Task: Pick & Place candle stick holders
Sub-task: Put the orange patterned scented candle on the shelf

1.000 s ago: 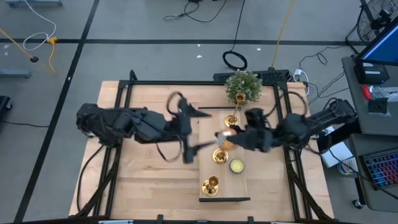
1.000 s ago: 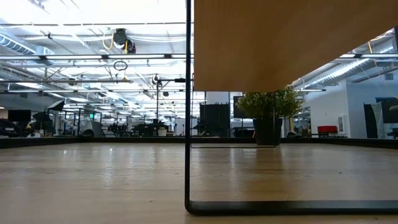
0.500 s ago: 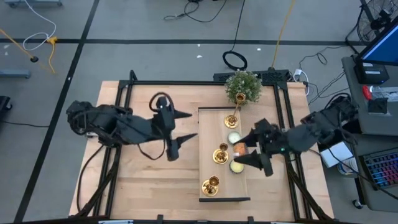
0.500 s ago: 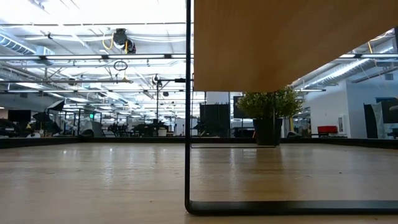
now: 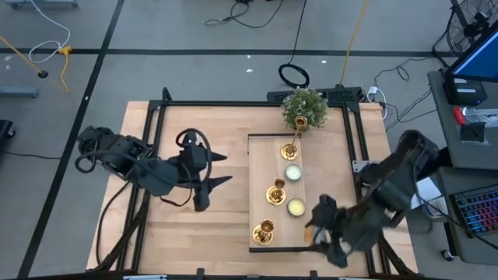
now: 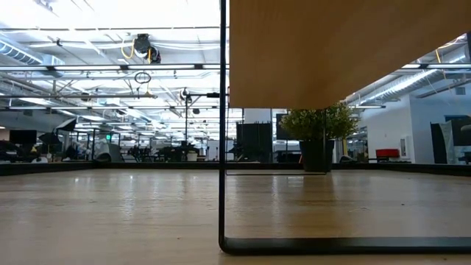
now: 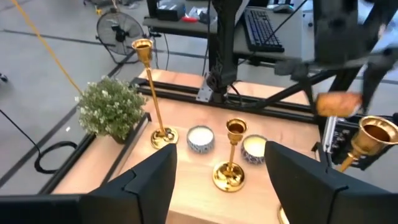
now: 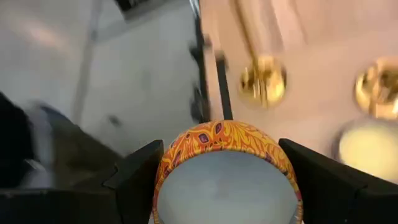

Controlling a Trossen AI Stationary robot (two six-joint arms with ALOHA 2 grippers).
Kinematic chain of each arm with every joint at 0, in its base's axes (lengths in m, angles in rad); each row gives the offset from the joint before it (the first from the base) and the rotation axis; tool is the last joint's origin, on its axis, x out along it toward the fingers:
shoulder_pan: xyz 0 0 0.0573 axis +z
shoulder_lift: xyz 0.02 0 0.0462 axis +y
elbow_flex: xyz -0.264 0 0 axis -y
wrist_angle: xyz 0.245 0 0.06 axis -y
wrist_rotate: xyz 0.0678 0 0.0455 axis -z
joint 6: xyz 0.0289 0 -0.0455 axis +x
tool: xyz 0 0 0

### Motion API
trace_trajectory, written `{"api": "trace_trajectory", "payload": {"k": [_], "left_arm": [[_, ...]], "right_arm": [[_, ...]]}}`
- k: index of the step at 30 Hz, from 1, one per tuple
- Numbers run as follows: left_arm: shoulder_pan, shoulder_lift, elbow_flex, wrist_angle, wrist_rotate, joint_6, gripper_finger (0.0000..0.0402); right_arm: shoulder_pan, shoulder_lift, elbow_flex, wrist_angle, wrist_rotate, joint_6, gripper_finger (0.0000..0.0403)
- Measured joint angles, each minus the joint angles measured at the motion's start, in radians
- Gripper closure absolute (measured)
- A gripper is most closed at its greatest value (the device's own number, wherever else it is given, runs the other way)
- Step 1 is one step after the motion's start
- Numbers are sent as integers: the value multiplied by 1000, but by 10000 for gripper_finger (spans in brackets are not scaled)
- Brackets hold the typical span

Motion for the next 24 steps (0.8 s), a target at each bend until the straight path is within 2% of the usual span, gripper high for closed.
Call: {"api": "trace_trajectory", "payload": {"k": [7, 15, 19, 24], "left_arm": [[-15, 0, 0, -10, 18, -31, 174], [-27, 0, 0, -10, 29, -43, 198], [-43, 0, 0, -10, 30, -51, 211], [-57, 7, 0, -18, 30, -54, 224]], "right_arm": [[26, 103, -1, -213, -15, 79, 112], [-11, 174, -1, -209, 0, 101, 112], [-42, 189, -1, -213, -46, 107, 112], [-61, 190, -1, -213, -49, 132, 112]]}}
